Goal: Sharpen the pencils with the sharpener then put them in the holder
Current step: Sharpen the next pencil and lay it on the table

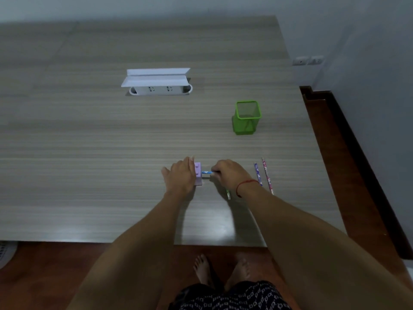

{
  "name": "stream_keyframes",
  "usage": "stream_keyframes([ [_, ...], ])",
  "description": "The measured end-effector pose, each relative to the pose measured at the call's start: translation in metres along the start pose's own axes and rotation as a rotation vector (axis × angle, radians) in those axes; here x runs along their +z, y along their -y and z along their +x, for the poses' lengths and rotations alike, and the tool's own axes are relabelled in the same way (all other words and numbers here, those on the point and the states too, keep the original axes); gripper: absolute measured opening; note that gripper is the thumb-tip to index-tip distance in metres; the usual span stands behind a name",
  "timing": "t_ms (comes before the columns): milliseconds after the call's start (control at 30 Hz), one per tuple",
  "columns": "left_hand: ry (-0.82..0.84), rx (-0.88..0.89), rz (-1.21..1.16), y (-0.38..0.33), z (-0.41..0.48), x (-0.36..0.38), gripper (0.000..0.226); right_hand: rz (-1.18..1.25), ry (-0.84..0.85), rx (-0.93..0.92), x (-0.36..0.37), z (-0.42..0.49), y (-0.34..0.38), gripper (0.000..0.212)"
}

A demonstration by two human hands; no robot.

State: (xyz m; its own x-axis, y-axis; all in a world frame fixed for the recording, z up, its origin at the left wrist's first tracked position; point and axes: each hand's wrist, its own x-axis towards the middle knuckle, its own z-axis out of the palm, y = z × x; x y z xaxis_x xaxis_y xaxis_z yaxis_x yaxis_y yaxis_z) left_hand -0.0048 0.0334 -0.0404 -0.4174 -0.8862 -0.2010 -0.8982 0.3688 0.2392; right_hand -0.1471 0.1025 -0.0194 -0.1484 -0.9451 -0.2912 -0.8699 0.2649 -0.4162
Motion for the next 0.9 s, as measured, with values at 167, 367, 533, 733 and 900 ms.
stream_keyframes([
  [167,-0.042,-0.074,-0.027,0.002,0.000,0.005,0.032,0.026,-0.004,-0.009,0.001,0.008,0.013,0.025],
  [367,0.002,-0.085,-0.022,-0.001,-0.003,-0.001,0.034,0.026,0.006,0.037,-0.001,0.009,0.014,0.023],
  [533,-0.056,-0.165,-0.256,0.000,-0.005,-0.010,0.036,-0.048,0.011,0.021,-0.003,0.010,0.025,0.020],
  [733,-0.067,-0.281,-0.508,0.044,-0.003,-0.016,0.038,-0.193,0.053,-0.119,-0.009,0.008,0.039,0.073],
  [900,0.133,-0.134,-0.528,0.067,-0.013,-0.013,0.058,-0.194,0.069,-0.137,0.010,0.005,0.055,0.080],
])
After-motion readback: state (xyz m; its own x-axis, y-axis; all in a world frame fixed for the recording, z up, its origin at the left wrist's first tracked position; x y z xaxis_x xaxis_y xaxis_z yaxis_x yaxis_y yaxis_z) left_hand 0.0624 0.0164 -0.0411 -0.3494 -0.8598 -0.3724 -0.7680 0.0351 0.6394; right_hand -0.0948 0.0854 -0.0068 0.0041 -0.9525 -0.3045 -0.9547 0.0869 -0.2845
